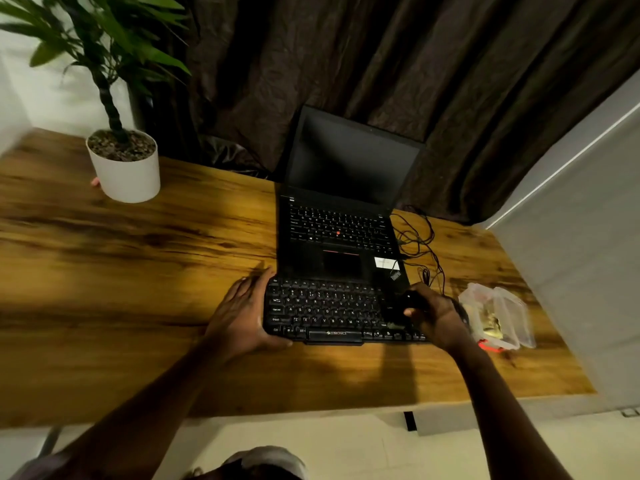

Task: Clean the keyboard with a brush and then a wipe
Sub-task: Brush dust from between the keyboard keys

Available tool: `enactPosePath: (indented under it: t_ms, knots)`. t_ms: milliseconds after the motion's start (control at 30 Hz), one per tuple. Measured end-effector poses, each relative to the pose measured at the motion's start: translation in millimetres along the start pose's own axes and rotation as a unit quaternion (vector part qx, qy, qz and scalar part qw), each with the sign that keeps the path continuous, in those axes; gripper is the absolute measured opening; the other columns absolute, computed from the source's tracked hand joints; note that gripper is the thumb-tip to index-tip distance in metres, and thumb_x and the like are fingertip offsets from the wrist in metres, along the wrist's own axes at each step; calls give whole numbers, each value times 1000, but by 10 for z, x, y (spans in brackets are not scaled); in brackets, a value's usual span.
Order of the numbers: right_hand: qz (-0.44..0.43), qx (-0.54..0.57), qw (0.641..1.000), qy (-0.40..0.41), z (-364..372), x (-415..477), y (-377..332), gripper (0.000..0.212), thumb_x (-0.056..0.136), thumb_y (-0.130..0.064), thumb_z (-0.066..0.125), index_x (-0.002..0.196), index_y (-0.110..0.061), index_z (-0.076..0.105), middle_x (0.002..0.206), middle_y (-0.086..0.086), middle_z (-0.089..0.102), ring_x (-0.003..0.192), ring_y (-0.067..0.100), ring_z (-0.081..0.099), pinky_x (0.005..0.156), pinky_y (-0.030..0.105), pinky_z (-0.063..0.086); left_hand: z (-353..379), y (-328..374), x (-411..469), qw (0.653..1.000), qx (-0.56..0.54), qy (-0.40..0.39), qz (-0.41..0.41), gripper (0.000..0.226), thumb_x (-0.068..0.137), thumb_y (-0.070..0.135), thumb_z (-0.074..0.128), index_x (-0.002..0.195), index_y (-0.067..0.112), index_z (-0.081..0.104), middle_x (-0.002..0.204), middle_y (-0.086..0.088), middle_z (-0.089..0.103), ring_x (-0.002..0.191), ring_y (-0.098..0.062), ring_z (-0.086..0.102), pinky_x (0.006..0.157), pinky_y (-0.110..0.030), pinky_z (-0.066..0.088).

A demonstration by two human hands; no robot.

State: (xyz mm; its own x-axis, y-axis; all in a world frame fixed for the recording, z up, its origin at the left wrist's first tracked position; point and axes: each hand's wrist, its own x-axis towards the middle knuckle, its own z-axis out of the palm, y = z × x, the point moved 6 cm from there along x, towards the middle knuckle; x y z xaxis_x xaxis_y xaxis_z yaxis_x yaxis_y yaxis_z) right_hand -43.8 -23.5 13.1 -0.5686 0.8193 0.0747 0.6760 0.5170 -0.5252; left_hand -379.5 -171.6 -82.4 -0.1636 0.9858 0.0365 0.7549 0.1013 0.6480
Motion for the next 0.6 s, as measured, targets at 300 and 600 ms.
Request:
enactPosePath:
  t_ms: [300, 600]
  knots:
    - [3, 34, 999, -3, 32, 22, -118, 31, 90, -7, 66, 118, -16, 56, 97, 3, 66, 82, 12, 67, 66, 30, 57, 18, -14, 14, 1000, 3, -3, 5, 151, 36, 94, 66, 155, 35, -6, 162, 0, 23, 149, -18, 21, 123, -36, 13]
    - [-1, 14, 1000, -18, 199, 63, -213, 41, 89, -1, 65, 122, -23, 53, 103, -2, 64, 87, 11, 66, 66, 18, 54, 30, -30, 19, 1000, 11, -5, -2, 151, 36, 94, 65, 154, 36, -8, 163, -1, 19, 150, -20, 19, 124, -38, 13]
